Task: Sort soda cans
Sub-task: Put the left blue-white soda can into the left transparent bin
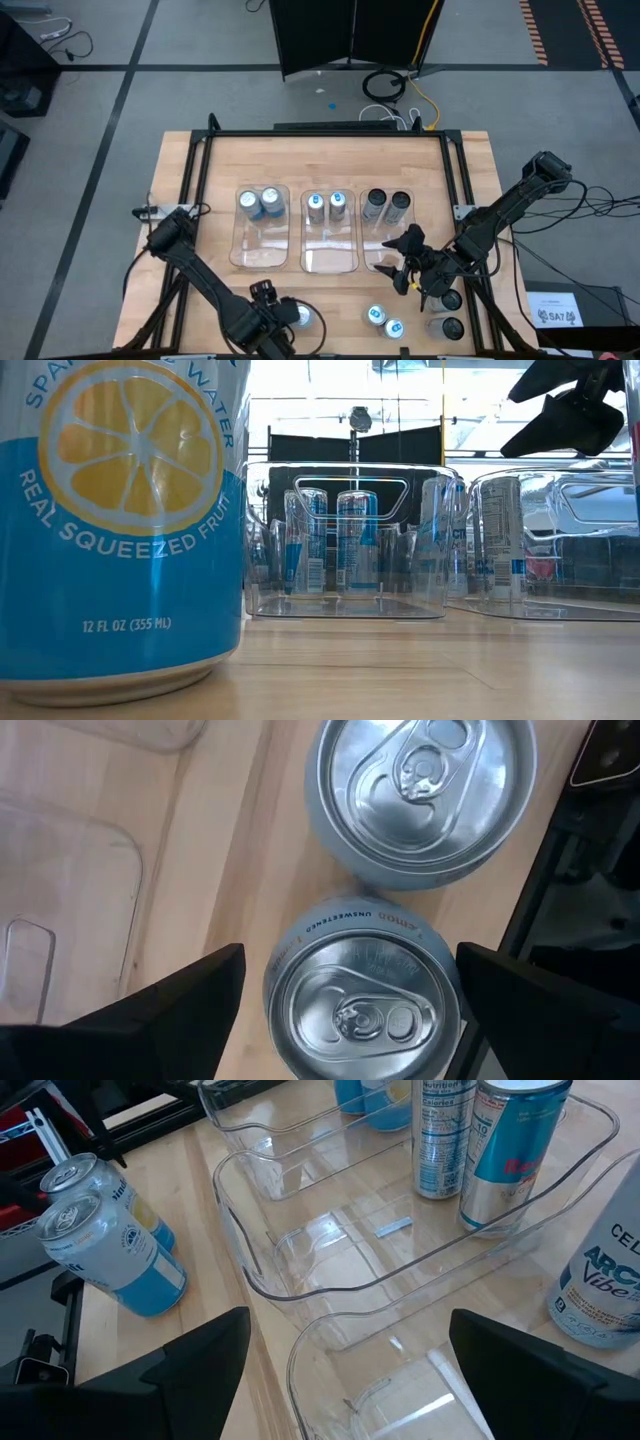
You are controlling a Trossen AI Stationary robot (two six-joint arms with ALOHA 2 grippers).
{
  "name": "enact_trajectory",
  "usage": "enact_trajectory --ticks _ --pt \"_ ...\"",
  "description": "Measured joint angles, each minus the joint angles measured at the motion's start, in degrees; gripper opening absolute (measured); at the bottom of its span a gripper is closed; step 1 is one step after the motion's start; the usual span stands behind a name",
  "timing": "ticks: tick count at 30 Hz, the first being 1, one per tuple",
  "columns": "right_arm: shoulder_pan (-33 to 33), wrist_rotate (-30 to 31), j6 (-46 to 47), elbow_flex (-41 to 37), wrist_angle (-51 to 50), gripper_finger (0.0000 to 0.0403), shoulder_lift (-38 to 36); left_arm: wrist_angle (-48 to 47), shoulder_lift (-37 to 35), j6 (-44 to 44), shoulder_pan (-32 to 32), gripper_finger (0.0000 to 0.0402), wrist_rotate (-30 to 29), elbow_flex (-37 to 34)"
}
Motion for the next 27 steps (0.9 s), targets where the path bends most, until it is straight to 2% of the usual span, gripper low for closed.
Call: enact_trajectory --ticks 4,10,17,27 --pt "0.0 0.0 -0.1 0.0 0.0 0.0336 0.0 0.5 0.3 0.0 -0.3 0.0368 0.0 -0.6" --pt "0.0 0.0 0.0 0.0 0.1 0.0336 0.1 6.5 0.3 0.0 -0.5 0.0368 0.4 -4.7" --pt "0.0 0.0 0.0 0.0 0.1 0.0336 0.3 6.7 0.3 0.0 -0.7 0.0366 0.5 -4.8" --pt "0.0 0.0 0.0 0.0 0.2 0.0336 0.3 5.9 0.3 -1.6 -1.5 0.0312 -1.6 -4.9"
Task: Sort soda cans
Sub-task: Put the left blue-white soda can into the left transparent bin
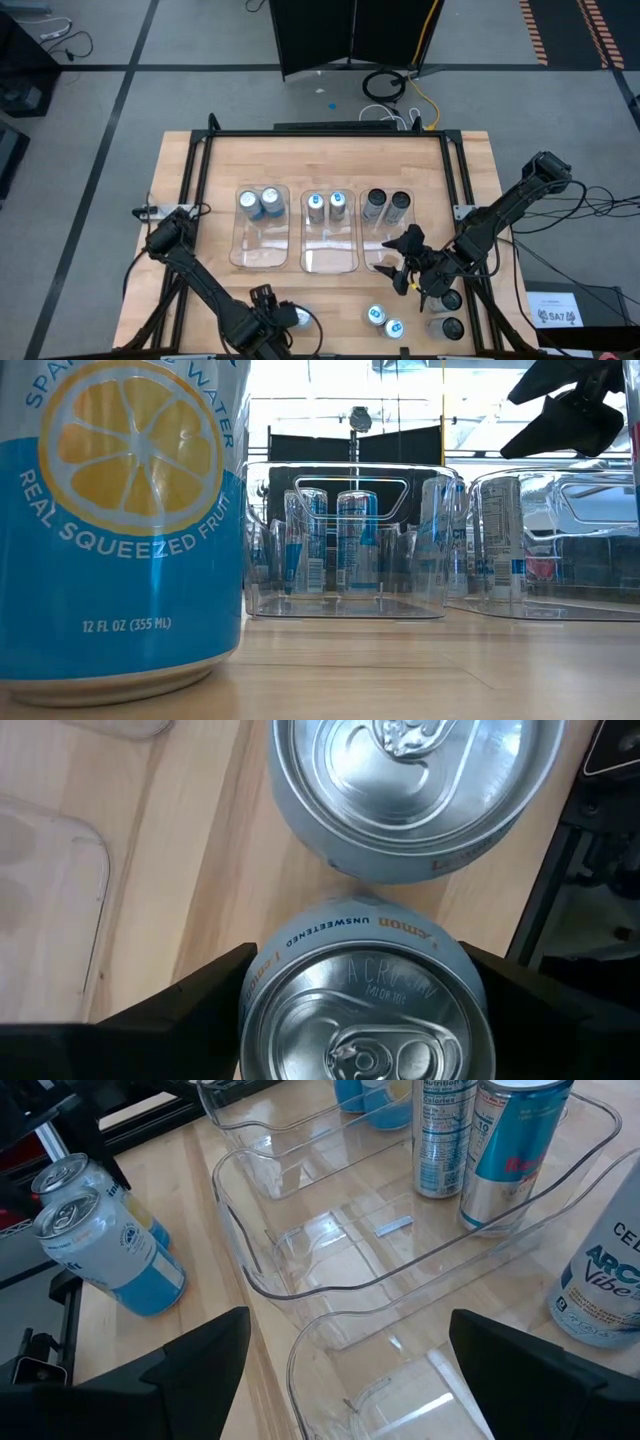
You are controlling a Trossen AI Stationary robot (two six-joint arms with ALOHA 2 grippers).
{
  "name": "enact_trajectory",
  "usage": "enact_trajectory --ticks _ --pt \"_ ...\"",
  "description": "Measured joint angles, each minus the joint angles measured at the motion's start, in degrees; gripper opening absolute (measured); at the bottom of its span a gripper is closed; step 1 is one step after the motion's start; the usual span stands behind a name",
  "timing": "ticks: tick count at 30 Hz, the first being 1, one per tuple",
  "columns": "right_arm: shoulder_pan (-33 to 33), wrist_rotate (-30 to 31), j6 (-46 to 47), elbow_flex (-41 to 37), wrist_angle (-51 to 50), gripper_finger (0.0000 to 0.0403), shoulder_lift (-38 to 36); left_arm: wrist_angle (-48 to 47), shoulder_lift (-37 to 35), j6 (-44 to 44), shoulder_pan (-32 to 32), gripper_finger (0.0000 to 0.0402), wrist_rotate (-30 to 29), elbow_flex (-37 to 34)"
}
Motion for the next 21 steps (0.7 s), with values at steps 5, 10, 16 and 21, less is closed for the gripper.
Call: enact_trajectory --ticks 5,10,16,21 --pt "0.0 0.0 0.0 0.0 0.1 0.0336 0.0 -2.7 -0.8 0.0 0.0 0.0315 0.0 0.1" --pt "0.0 0.0 0.0 0.0 0.3 0.0336 0.0 -5.9 -3.6 0.0 0.0 0.0316 0.1 1.3" --pt "0.0 0.0 0.0 0.0 0.4 0.0336 0.0 -8.1 -10.5 -0.4 0.1 0.0316 -0.5 1.4" --pt "0.0 0.0 0.0 0.0 0.3 0.0336 0.0 -14.0 -17.1 -3.1 1.5 0.0316 -3.9 1.4"
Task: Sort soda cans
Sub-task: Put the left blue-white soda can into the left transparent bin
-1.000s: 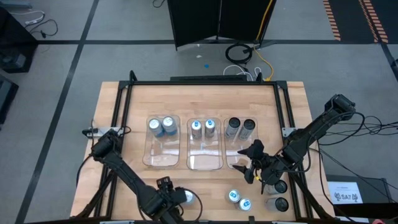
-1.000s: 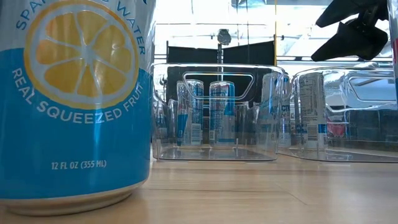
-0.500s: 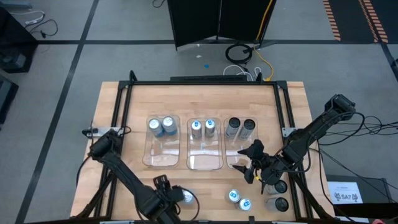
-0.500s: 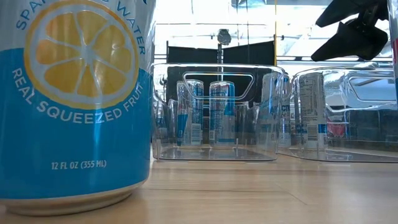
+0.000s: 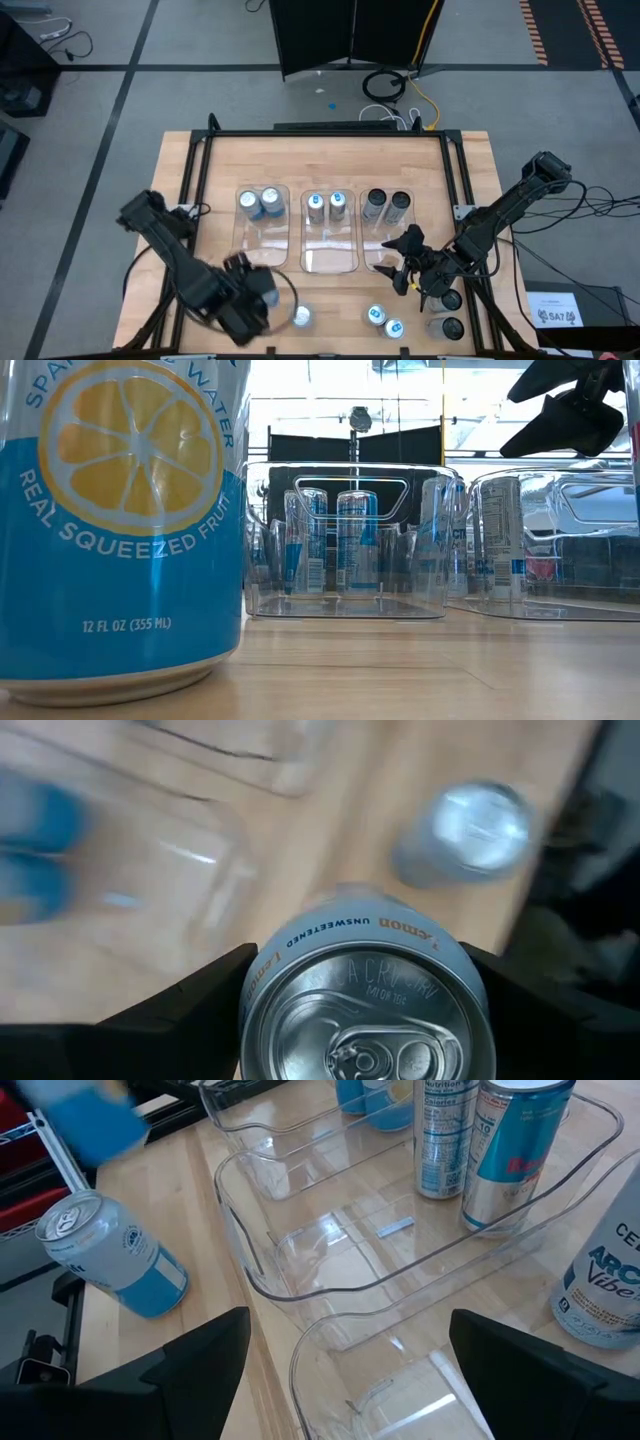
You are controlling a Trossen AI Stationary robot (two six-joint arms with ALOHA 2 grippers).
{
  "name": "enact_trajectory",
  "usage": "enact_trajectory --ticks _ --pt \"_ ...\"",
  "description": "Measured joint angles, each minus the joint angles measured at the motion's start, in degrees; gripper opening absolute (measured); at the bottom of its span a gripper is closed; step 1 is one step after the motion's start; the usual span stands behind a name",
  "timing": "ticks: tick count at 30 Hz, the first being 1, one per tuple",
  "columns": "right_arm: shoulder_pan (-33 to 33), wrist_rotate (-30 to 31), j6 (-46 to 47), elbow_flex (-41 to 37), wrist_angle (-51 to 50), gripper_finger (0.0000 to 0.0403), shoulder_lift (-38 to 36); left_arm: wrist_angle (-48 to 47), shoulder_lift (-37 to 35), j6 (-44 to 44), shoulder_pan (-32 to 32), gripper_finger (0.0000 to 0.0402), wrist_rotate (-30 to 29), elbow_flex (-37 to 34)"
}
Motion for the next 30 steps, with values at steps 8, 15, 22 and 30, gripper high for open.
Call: enact_trajectory --ticks 8,15,22,30 --pt "0.0 0.3 0.0 0.0 0.0 0.0336 0.0 -6.9 -8.9 3.3 7.4 0.0316 -4.8 -2.3" --pt "0.0 0.2 0.0 0.0 0.0 0.0336 0.7 -7.7 -14.3 13.1 15.8 0.0316 -4.5 -13.7" --pt "0.0 0.2 0.0 0.0 0.0 0.0336 1.8 3.8 -22.7 16.7 20.7 0.0316 -0.1 -33.2" --pt "0.0 0.2 0.0 0.0 0.3 0.0336 1.9 15.7 -30.4 21.7 27.2 0.0316 0.8 -45.8"
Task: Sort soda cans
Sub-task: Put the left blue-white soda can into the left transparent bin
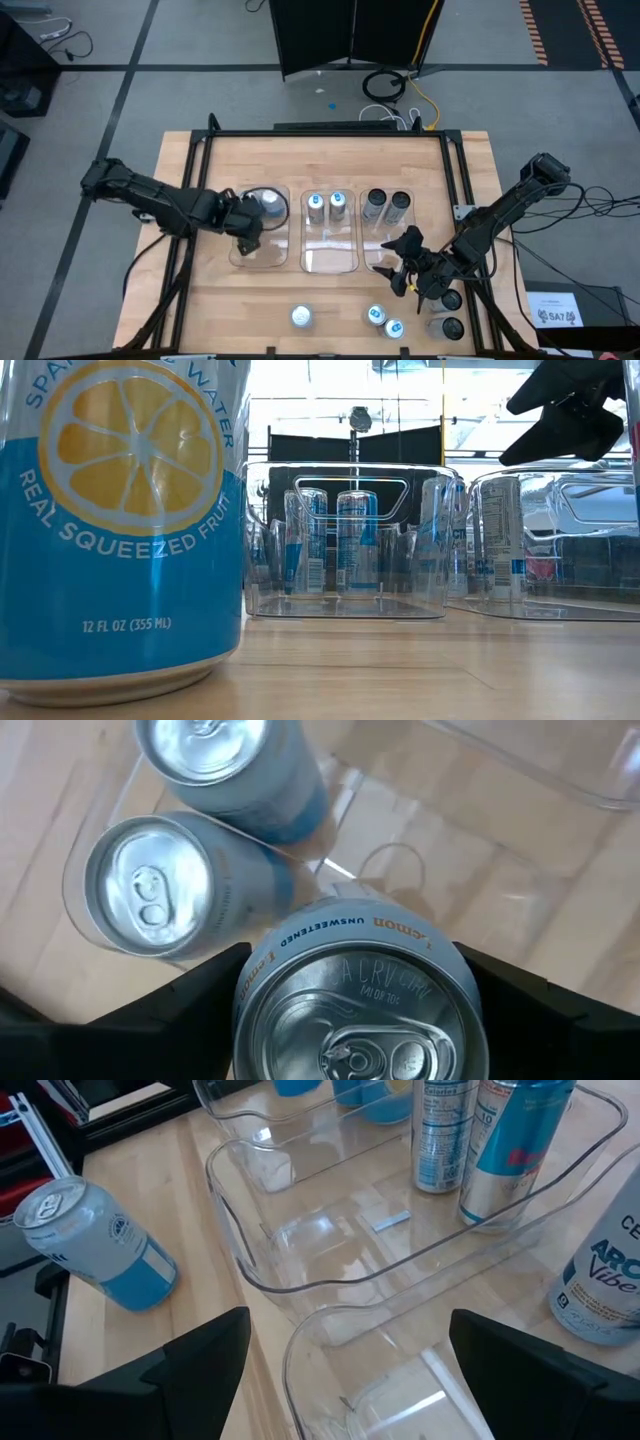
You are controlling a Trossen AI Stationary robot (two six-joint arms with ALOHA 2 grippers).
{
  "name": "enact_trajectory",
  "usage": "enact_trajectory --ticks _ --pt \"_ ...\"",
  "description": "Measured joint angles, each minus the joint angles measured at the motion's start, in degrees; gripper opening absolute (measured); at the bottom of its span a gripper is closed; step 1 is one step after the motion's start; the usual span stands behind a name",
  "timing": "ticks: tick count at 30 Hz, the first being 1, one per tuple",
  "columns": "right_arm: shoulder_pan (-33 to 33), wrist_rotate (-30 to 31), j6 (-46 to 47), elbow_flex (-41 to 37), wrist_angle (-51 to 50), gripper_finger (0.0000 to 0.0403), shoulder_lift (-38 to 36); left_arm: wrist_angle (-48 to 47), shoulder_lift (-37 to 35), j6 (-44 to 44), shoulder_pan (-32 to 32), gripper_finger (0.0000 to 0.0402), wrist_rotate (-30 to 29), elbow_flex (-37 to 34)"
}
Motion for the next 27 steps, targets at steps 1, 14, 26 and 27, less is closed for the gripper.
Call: enact_trajectory --ticks 1,14,26,27 --pt "0.0 0.0 0.0 0.0 0.0 0.0336 0.0 0.8 -0.4 1.0 1.1 0.0316 0.3 -0.8" --pt "0.0 0.0 0.0 0.0 0.1 0.0336 0.0 9.5 0.0 7.3 10.3 0.0316 5.3 -8.2" --pt "0.0 0.0 0.0 0.0 0.0 0.0336 0.0 9.4 0.1 7.0 10.4 0.0316 5.1 -8.2" --pt "0.0 0.0 0.0 0.0 0.0 0.0336 0.0 9.4 0.1 7.0 10.4 0.0316 5.2 -8.2"
